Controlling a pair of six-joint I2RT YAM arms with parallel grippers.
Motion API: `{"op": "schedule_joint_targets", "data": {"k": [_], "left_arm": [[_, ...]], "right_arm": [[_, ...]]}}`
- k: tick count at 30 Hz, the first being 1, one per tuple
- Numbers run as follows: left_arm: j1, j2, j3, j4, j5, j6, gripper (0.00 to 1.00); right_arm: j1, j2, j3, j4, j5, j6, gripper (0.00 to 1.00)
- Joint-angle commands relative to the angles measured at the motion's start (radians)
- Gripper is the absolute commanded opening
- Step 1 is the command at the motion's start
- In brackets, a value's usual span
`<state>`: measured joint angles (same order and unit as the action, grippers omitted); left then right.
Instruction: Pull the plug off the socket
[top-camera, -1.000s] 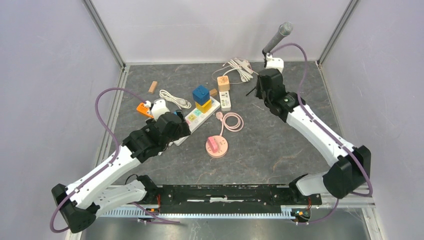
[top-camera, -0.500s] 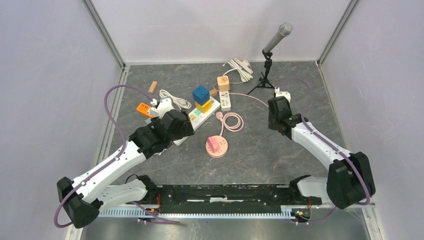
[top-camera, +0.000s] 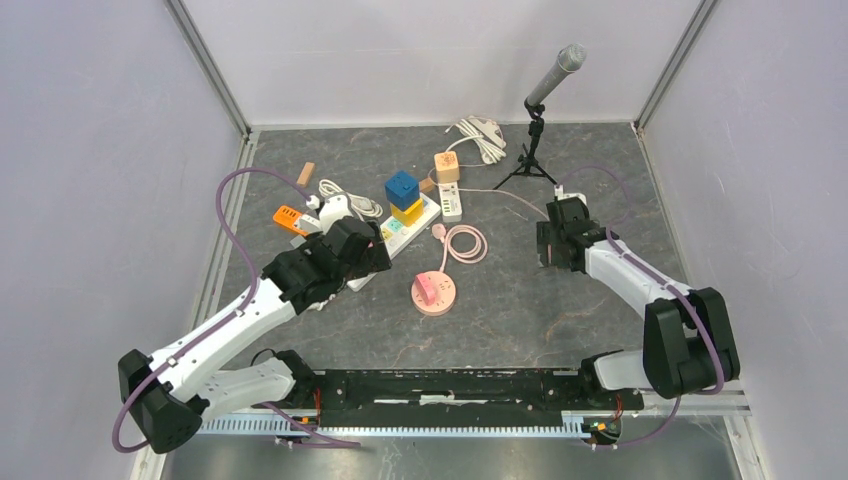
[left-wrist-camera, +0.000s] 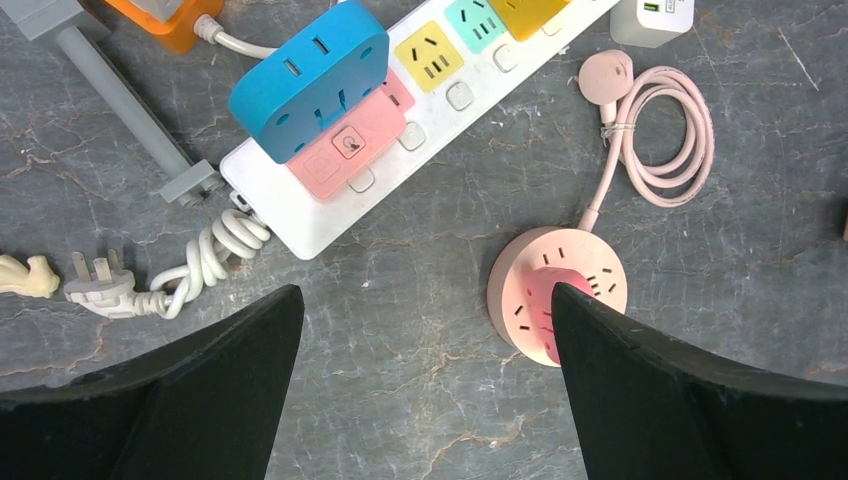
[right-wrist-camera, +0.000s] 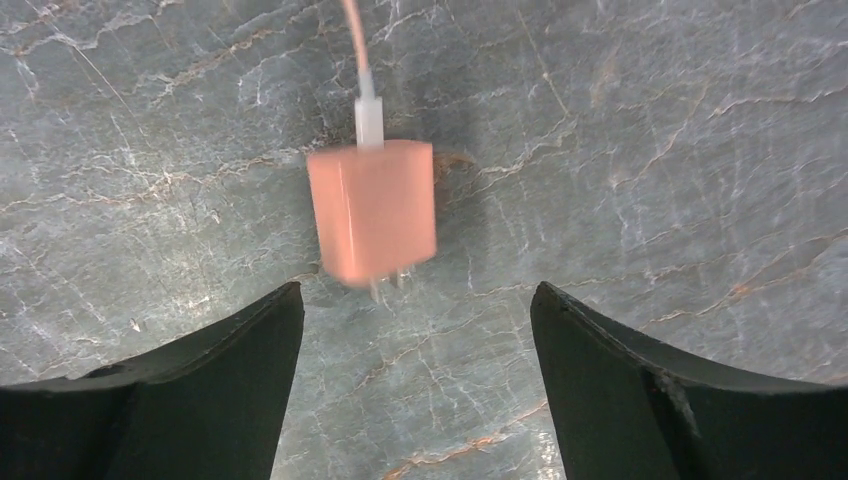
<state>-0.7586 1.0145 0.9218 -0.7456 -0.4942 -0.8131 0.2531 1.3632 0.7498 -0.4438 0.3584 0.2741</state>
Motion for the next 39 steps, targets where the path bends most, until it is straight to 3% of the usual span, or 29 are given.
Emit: {"op": "schedule_joint_targets", "data": {"k": [1, 8, 13, 19, 22, 26, 34, 39], "left_arm": [[0.013, 0.003, 0.04, 0.042, -0.009, 0.049, 1.0], [0.03, 0.019, 0.055, 0.055, -0.006, 0.07, 1.0], [0.036, 0.031, 0.049, 0.073, -0.007, 0.075, 1.0], [0.038, 0.012, 0.033, 0.099, -0.027, 0.076, 1.0], [0.038, -0.005, 0.019, 0.115, -0.033, 0.073, 1.0], [0.039, -0.026, -0.008, 0.131, -0.033, 0.054, 1.0], [0.039, -0.066, -0.042, 0.145, -0.052, 0.009, 1.0], [0.039, -0.089, -0.049, 0.149, -0.072, 0.001, 1.0]], "right_arm": [[-0.002, -0.022, 0.071, -0.014, 0.025, -0.068, 0.9], [-0.002, -0.115, 0.131, -0.02, -0.215, -0.153, 0.94], [0.0, -0.206, 0.137, 0.081, -0.521, -0.154, 0.94], [0.027, -0.289, -0.035, 0.45, -0.841, 0.047, 0.98], [0.123, -0.304, -0.097, 0.573, -0.824, 0.113, 0.98], [0.303, -0.289, -0.094, 0.608, -0.693, 0.1, 0.97], [0.54, -0.125, 0.038, 0.459, -0.448, 0.053, 0.87], [0.599, -0.021, 0.053, 0.474, -0.441, 0.196, 0.81]]}}
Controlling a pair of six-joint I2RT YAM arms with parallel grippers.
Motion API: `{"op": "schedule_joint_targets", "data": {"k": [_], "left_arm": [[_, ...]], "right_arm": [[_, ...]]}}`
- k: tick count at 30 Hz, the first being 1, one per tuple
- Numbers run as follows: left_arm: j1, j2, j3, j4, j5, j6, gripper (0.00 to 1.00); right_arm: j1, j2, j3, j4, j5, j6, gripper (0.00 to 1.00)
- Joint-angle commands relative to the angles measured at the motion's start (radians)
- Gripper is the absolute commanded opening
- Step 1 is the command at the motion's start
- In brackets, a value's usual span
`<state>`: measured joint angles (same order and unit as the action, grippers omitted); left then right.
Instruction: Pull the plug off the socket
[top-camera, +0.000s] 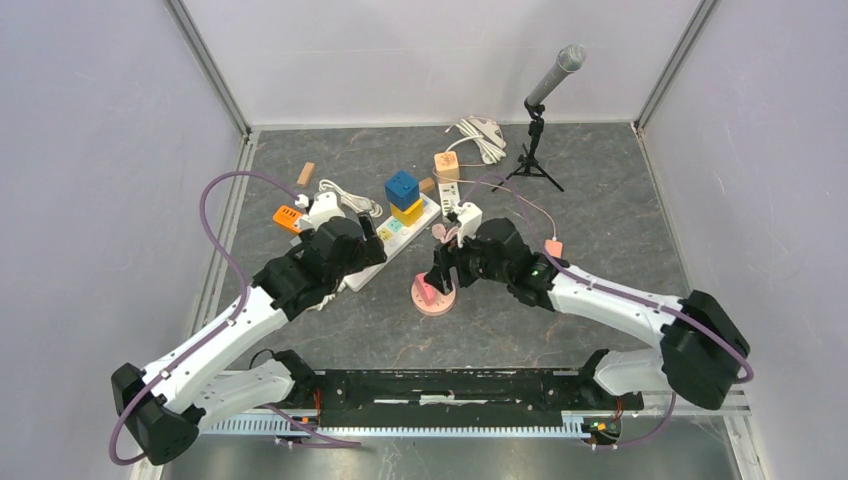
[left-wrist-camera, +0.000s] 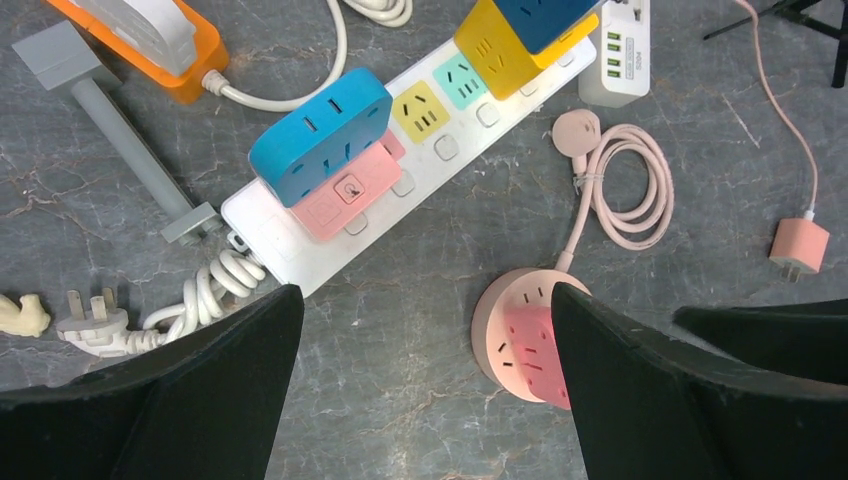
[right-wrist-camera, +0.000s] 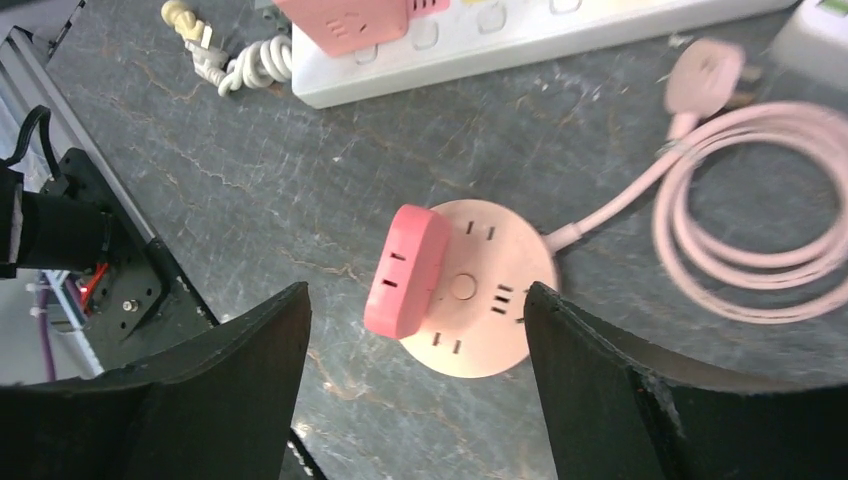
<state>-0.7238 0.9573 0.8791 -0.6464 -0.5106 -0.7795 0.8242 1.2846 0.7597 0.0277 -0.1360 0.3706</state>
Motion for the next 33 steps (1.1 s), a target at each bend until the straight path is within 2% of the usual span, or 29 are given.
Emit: {"op": "schedule_joint_targets", "data": {"k": [1, 4, 8, 12, 15, 17, 21, 24, 26, 29, 33], "left_arm": [[0.004, -0.037, -0.009, 0.051, -0.055, -0.037, 1.0], [0.004, -0.043, -0.015, 0.052, -0.052, -0.046, 1.0], [0.004, -0.034, -0.006, 0.04, -0.067, -0.052, 1.0], [0.006, -0.017, 0.025, -0.034, -0.127, -0.087, 1.0], [0.007, -0.015, 0.018, 0.002, -0.088, -0.033, 1.0], [0.007, -0.02, 0.004, 0.043, -0.041, 0.005, 1.0], [0.007, -0.023, -0.024, 0.081, 0.012, 0.026, 1.0], [0.007, -0.023, -0.037, 0.088, 0.024, 0.03, 1.0], [0.007, -0.022, -0.038, 0.088, 0.033, 0.042, 1.0], [0.007, -0.014, -0.045, 0.096, 0.074, 0.069, 1.0], [0.007, -0.001, -0.075, 0.131, 0.177, 0.113, 1.0]], "right_arm": [[0.035, 0.089, 0.051, 0.002, 0.039, 0.115, 0.78], [0.052, 0.186, 0.117, -0.062, 0.021, 0.119, 0.65], [0.06, 0.235, 0.151, -0.086, 0.006, 0.103, 0.49], [0.06, 0.249, 0.161, -0.102, 0.002, 0.093, 0.41], [0.06, 0.263, 0.17, -0.128, 0.003, 0.084, 0.36], [0.06, 0.269, 0.182, -0.145, 0.003, 0.071, 0.38], [0.061, 0.269, 0.184, -0.127, -0.037, 0.053, 0.57], [0.061, 0.281, 0.19, -0.115, -0.069, 0.046, 0.63], [0.061, 0.294, 0.196, -0.121, -0.071, 0.047, 0.62], [0.061, 0.315, 0.208, -0.138, -0.078, 0.049, 0.56], [0.062, 0.32, 0.234, -0.2, -0.003, 0.054, 0.36]]}}
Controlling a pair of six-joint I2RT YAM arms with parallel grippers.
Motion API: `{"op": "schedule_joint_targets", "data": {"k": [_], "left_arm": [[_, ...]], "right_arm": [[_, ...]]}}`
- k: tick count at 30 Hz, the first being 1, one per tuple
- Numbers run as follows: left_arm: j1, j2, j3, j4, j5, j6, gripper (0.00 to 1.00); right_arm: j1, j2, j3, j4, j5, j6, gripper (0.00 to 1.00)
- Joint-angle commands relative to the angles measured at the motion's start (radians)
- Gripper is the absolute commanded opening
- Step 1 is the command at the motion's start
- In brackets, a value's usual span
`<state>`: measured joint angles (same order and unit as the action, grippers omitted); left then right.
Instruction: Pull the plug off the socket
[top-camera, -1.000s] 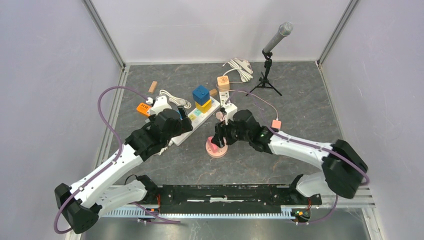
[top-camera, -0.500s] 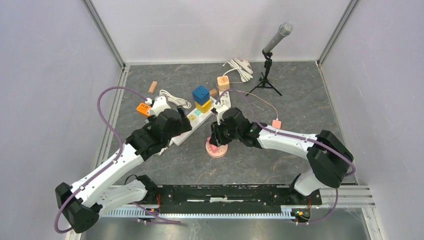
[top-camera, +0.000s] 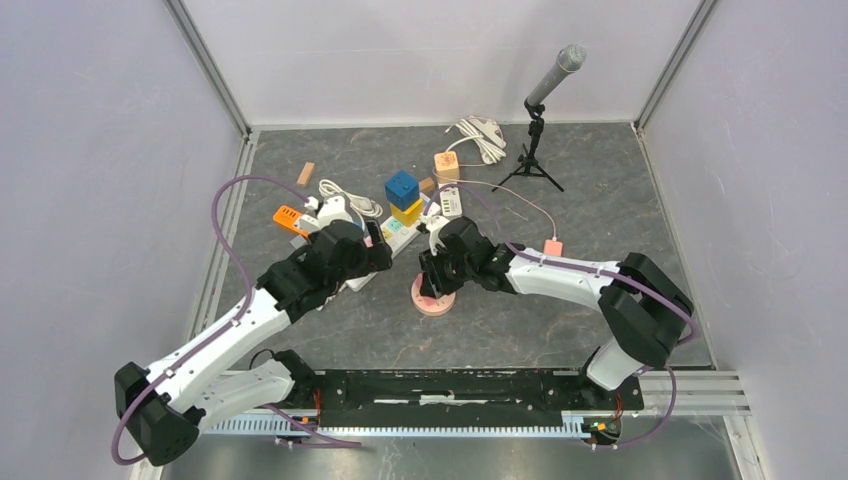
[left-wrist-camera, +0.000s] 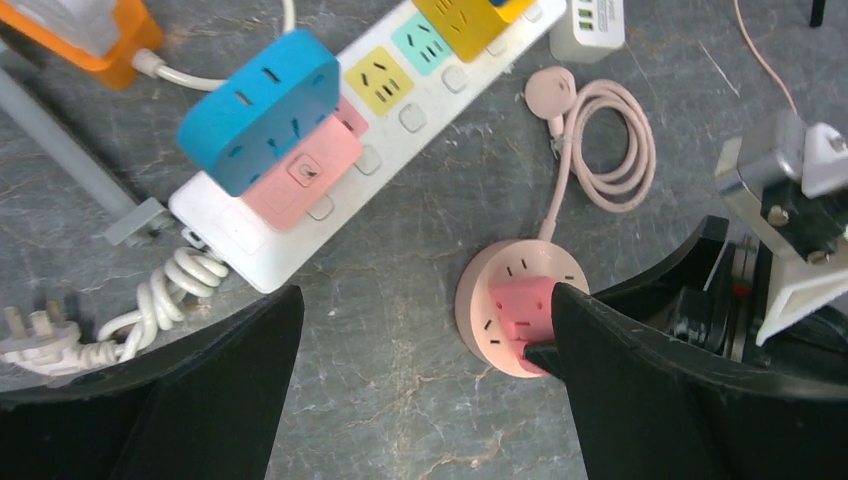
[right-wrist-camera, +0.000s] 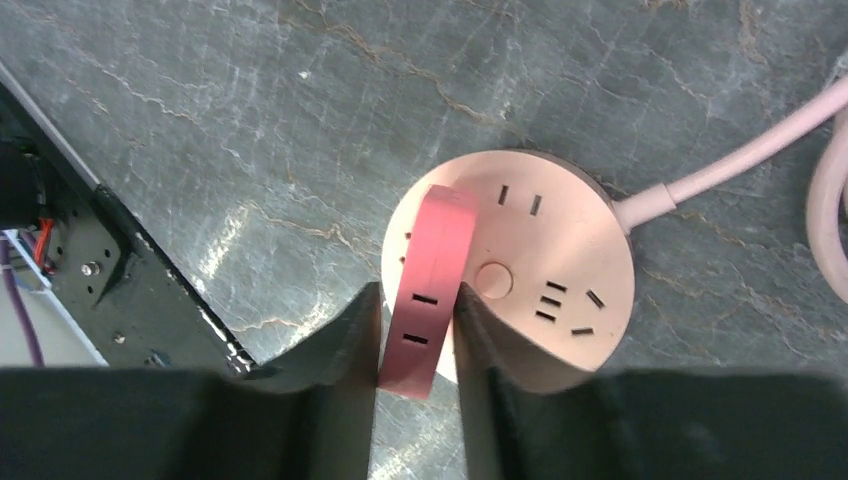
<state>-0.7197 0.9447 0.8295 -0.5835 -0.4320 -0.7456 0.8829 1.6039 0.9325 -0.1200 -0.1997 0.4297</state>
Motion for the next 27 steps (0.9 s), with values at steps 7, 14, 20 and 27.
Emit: {"op": "schedule_joint_targets", "data": {"k": [7, 14, 20, 27], "left_arm": [[0.003, 0.034, -0.119, 0.126, 0.284, 0.115, 1.0], [0.001, 0.128, -0.178, 0.274, 0.509, 0.155, 1.0], [-0.004, 0.238, -0.167, 0.35, 0.511, 0.133, 0.89], [-0.029, 0.34, -0.159, 0.44, 0.498, 0.075, 0.74]], "right_arm": [[0.003, -0.07, 0.025, -0.128, 0.228, 0.003, 0.11], [0.004, -0.096, -0.02, -0.166, 0.409, 0.128, 0.08], [0.004, -0.084, -0.003, -0.115, 0.385, 0.177, 0.29], [-0.004, -0.076, 0.022, -0.112, 0.376, 0.164, 0.35]]}}
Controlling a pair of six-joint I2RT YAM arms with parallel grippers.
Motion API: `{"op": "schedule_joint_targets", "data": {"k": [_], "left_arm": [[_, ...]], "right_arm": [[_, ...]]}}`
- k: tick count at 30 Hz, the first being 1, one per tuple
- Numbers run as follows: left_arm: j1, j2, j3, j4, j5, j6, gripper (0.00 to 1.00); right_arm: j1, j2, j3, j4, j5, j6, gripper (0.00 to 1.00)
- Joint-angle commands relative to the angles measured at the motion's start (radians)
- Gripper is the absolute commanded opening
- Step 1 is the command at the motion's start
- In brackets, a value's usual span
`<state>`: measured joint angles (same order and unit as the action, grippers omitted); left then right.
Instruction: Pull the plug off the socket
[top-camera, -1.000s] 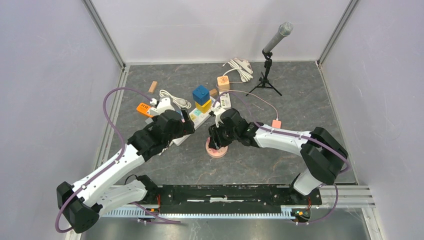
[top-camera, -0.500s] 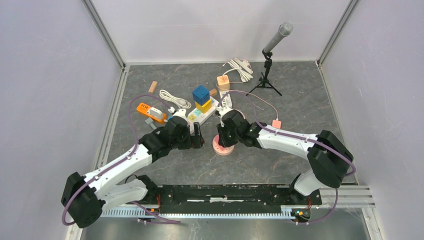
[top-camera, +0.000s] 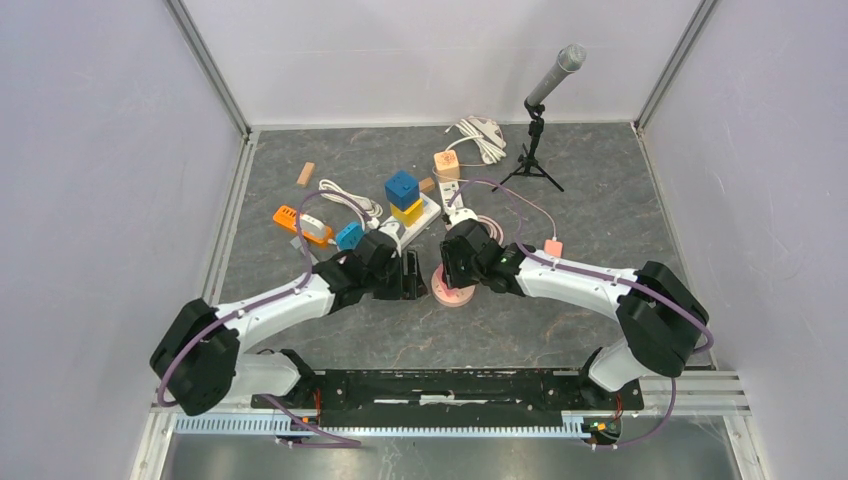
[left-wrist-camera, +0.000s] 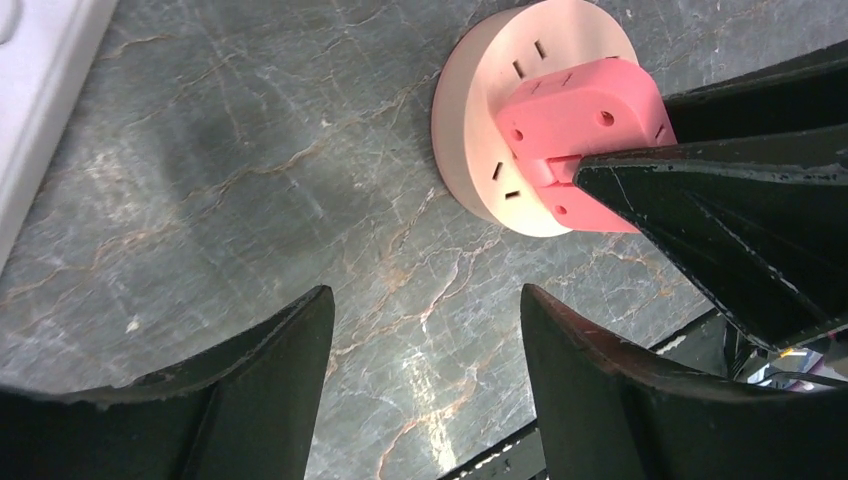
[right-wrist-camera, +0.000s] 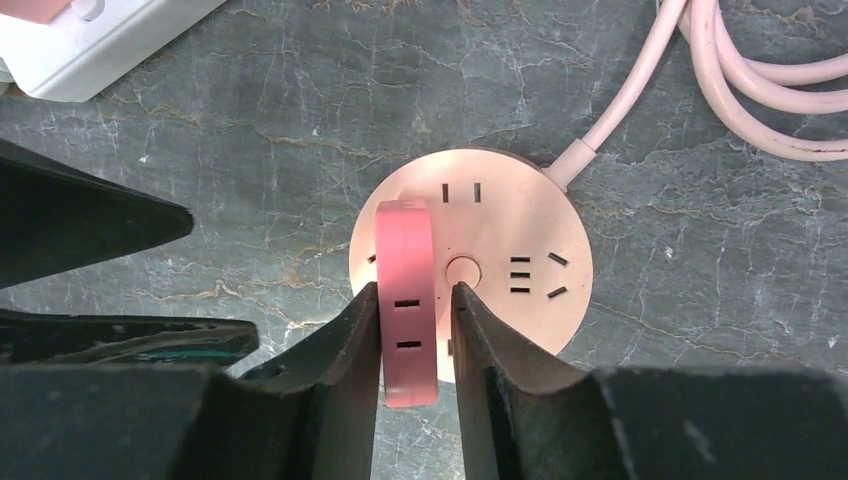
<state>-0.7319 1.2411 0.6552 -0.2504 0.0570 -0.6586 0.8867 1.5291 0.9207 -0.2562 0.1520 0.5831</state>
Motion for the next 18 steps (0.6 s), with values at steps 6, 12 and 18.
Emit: {"op": "schedule_joint_targets", "data": {"k": [6, 12, 18], "left_arm": [[-0.027, 0.162, 0.045, 0.148, 0.055, -0.016, 0.65], [-0.027, 0.206, 0.058, 0.174, 0.044, -0.035, 0.6], [-0.027, 0.233, 0.061, 0.214, 0.063, -0.058, 0.61]], "right_arm": [[-0.012, 0.001, 0.036, 0.023, 0.014, -0.003, 0.17], [-0.027, -0.007, 0.034, 0.036, 0.001, -0.002, 0.07], [-0.035, -0.006, 0.018, 0.058, -0.026, -0.002, 0.04]]}}
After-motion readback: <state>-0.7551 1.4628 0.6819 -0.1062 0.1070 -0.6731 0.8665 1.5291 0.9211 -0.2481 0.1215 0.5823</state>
